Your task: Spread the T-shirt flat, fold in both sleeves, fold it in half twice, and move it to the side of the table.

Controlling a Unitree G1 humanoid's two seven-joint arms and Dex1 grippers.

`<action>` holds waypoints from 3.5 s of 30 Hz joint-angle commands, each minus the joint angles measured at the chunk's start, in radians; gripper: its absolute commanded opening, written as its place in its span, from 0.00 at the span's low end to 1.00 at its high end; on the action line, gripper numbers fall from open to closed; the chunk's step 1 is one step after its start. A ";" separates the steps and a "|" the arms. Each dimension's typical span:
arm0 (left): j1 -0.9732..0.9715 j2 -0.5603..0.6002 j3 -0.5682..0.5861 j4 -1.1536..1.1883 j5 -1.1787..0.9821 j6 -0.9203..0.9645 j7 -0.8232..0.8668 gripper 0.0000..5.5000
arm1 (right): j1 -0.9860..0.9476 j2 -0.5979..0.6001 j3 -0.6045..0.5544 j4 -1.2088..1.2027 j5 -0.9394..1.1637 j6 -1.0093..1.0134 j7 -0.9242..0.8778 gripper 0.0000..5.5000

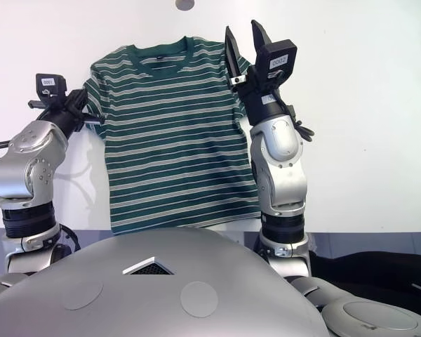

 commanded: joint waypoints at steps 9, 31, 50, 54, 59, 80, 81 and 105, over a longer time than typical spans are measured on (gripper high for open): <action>-0.063 0.019 -0.152 -0.083 -0.018 0.046 -0.133 0.00 | 0.002 0.022 0.007 0.021 -0.023 -0.014 -0.009 0.40; -0.307 -0.201 -0.048 -0.020 -0.087 -0.146 -0.082 0.27 | -0.026 0.018 -0.206 0.317 -0.091 0.168 -0.197 0.40; -0.256 -0.177 -0.159 -0.056 -0.052 -0.308 -0.153 0.27 | -0.283 0.071 -0.338 0.641 0.105 0.303 -0.164 0.40; -0.254 -0.179 -0.160 -0.049 -0.048 -0.314 -0.145 0.27 | -0.280 0.064 -0.299 0.672 0.089 0.335 -0.136 0.40; -0.248 -0.176 -0.153 -0.039 -0.044 -0.320 -0.144 0.28 | -0.268 0.067 -0.268 0.668 0.077 0.337 -0.136 0.23; -0.228 -0.180 -0.148 -0.012 -0.034 -0.342 -0.136 0.28 | -0.316 0.120 -0.011 0.530 -0.101 0.293 -0.165 0.00; -0.227 -0.181 -0.148 -0.012 -0.033 -0.343 -0.135 0.28 | -0.313 0.119 0.019 0.524 -0.118 0.291 -0.158 0.00; -0.221 -0.184 -0.150 -0.008 -0.037 -0.351 -0.146 0.28 | -0.278 0.119 0.168 0.399 -0.114 0.276 0.065 0.32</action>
